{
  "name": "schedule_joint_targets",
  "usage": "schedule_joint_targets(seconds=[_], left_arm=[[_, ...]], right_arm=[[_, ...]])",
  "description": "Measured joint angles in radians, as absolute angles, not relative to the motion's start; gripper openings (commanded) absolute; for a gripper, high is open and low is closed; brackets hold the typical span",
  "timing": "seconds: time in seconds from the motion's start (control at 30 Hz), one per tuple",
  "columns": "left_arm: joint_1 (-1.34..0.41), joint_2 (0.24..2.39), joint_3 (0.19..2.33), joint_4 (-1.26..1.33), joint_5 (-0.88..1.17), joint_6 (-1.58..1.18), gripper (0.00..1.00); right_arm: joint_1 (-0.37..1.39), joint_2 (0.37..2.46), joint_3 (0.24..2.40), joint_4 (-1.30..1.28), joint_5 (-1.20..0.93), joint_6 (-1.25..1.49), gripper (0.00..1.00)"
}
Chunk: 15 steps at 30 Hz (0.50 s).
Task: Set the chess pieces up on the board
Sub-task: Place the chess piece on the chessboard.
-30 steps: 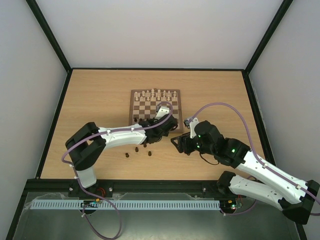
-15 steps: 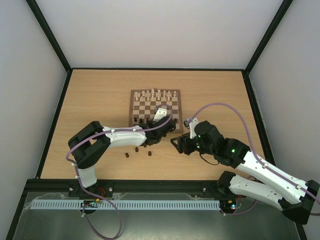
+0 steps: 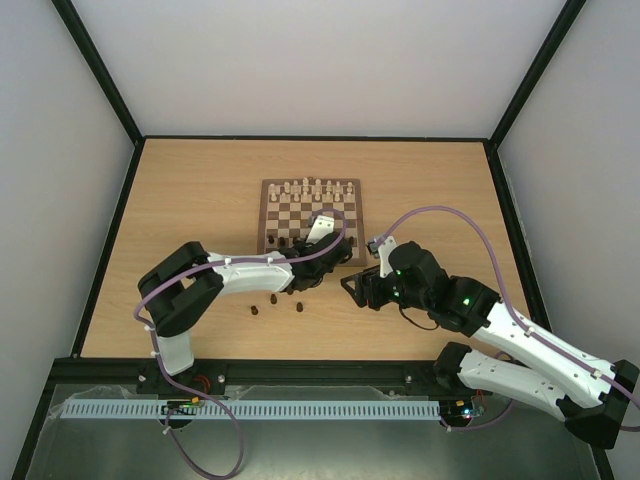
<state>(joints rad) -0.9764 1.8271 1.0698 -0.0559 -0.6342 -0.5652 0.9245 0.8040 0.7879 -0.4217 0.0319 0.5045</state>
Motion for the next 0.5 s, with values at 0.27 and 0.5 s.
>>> schedule_joint_targets(seconds=[0.27, 0.5], left_arm=[[-0.984, 1.827, 1.070, -0.079, -0.633, -0.569, 0.27], [-0.999, 1.801, 1.070, -0.104, -0.640, -0.575, 0.30]], right_arm=[[0.925, 0.804, 0.787, -0.421, 0.028, 0.504, 0.69], [0.925, 0.804, 0.777, -0.421, 0.027, 0.501, 0.69]])
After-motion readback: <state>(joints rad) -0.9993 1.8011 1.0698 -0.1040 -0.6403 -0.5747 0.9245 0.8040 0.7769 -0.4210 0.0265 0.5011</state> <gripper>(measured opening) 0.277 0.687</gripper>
